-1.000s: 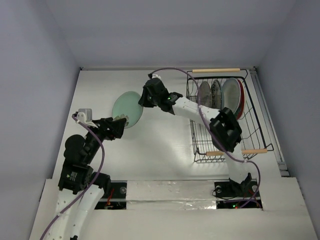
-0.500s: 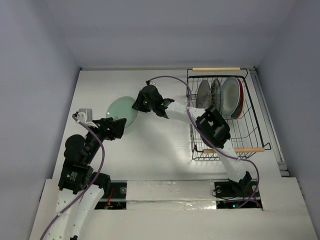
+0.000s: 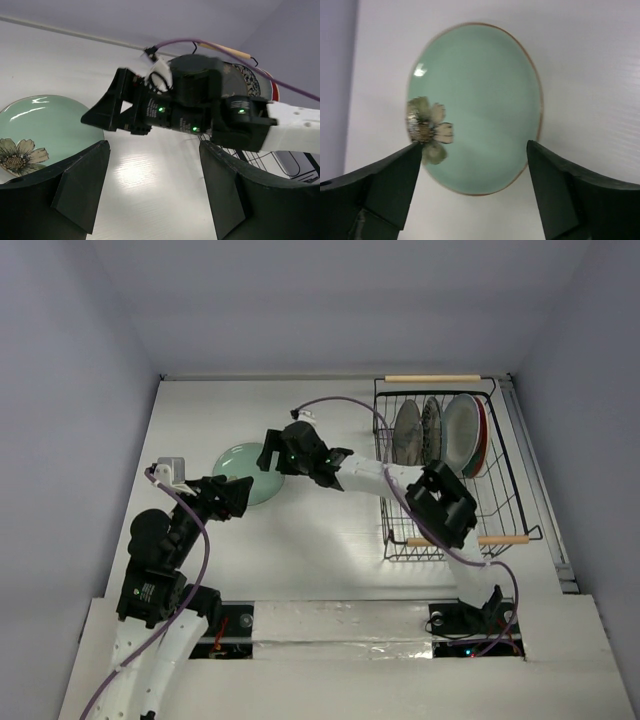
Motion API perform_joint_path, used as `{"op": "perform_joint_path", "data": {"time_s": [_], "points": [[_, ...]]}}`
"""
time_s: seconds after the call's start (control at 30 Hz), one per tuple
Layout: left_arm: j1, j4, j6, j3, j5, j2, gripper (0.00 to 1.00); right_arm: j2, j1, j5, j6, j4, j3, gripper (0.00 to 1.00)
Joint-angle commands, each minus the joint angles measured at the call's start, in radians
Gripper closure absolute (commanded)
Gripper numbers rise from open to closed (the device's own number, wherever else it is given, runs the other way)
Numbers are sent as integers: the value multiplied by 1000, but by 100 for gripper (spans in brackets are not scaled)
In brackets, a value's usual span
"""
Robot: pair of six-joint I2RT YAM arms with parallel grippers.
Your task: Unload the plates from the dish rack
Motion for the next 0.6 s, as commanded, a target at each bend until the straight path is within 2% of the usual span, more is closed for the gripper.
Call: {"op": "perform_joint_path", "data": {"time_s": [0.0, 0.1, 0.17, 0.2, 0.3, 0.37, 0.4, 0.47, 0.5, 0.53, 0.57], "points": [[4, 42, -3, -12, 17, 4, 31, -136, 21, 79, -73, 25, 12, 7], [4, 42, -3, -12, 13, 2, 31, -232, 21, 76, -130, -12, 0, 9], [4, 42, -1, -10, 12, 1, 31, -301, 21, 106, -170, -38, -41, 20], [4, 40, -3, -10, 12, 1, 31, -341, 21, 173, -202, -49, -63, 50], [4, 42, -3, -12, 15, 2, 32, -507, -24, 249, -263, -87, -171, 100], [4, 45, -1, -12, 21, 1, 38, -625, -79, 293, -293, -145, -222, 100], [4, 46, 0, -12, 26, 1, 40, -660, -96, 362, -332, -171, -263, 100], [4, 48, -1, -12, 27, 1, 52, -751, -145, 436, -357, -271, -288, 100], [4, 49, 0, -13, 30, 2, 57, -775, -162, 479, -395, -300, -310, 91], [4, 48, 0, -13, 30, 2, 73, -795, -197, 494, -408, -361, -313, 85], [4, 46, -1, -13, 29, 4, 79, -826, -214, 510, -416, -389, -316, 78]]}}
